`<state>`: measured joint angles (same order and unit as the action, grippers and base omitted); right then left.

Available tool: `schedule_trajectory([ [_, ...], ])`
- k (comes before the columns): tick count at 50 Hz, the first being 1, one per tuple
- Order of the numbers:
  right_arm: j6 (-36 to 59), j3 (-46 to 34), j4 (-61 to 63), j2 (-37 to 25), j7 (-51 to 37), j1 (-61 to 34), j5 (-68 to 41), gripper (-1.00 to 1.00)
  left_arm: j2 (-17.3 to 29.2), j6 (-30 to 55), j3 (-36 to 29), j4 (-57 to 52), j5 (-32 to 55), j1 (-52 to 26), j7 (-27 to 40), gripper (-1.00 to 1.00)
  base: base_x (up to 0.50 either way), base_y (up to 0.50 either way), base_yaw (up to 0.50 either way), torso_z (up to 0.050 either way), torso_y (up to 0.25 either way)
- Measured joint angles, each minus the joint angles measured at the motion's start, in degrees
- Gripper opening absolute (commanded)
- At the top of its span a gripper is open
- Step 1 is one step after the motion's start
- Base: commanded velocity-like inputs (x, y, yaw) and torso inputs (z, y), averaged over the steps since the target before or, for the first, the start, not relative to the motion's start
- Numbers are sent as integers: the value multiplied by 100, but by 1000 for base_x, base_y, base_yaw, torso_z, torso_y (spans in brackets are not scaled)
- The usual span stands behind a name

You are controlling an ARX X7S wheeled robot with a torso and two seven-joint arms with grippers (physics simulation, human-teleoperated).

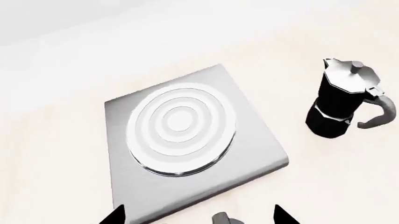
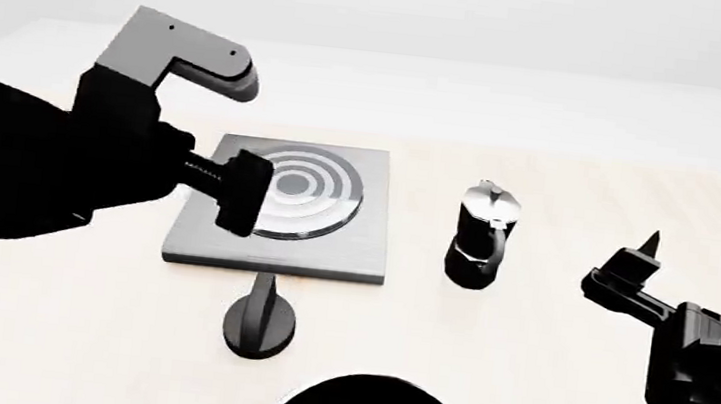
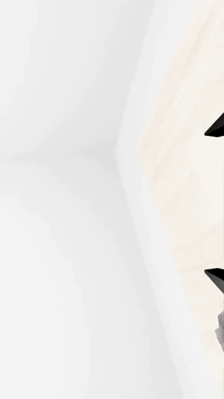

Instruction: Turn on the stove and put the frying pan on it.

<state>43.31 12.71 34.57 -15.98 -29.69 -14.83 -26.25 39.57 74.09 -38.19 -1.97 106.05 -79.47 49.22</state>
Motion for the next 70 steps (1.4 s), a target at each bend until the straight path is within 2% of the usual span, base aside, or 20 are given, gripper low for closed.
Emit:
schedule_trajectory([
  [3, -6, -2, -6, -5, 4, 4, -13, 100, 177, 403, -140, -426, 267, -323, -59, 100, 0, 0, 0, 0, 0],
  [9, -17, -23, -35, -17, 14, 4, -31, 100, 580, 900, -577, -1466, 375, -918, -876, 100, 0, 0, 0, 0, 0],
  [13, -16, -40, -53, -26, 22, 1, -46, 100, 784, 992, -936, -2084, 705, -1180, -1177, 100, 0, 0, 0, 0, 0],
  [27, -12, -83, -115, -52, 30, -12, -94, 100, 1147, 781, -1961, -3481, 1941, -1685, -1287, 100, 0, 0, 0, 0, 0],
  [46, -13, -125, -136, -92, 8, -9, -134, 100, 1166, 286, -2560, -4219, 2928, -2080, -1034, 100, 0, 0, 0, 0, 0],
  [57, -23, -144, -148, -111, -10, -7, -151, 100, 1129, 225, -2677, -4352, 2966, -1993, -1044, 100, 0, 0, 0, 0, 0],
  [70, -29, -142, -153, -130, -35, -1, -187, 100, 1286, 207, -2959, -4501, 2710, -1381, -1060, 100, 0, 0, 0, 0, 0],
])
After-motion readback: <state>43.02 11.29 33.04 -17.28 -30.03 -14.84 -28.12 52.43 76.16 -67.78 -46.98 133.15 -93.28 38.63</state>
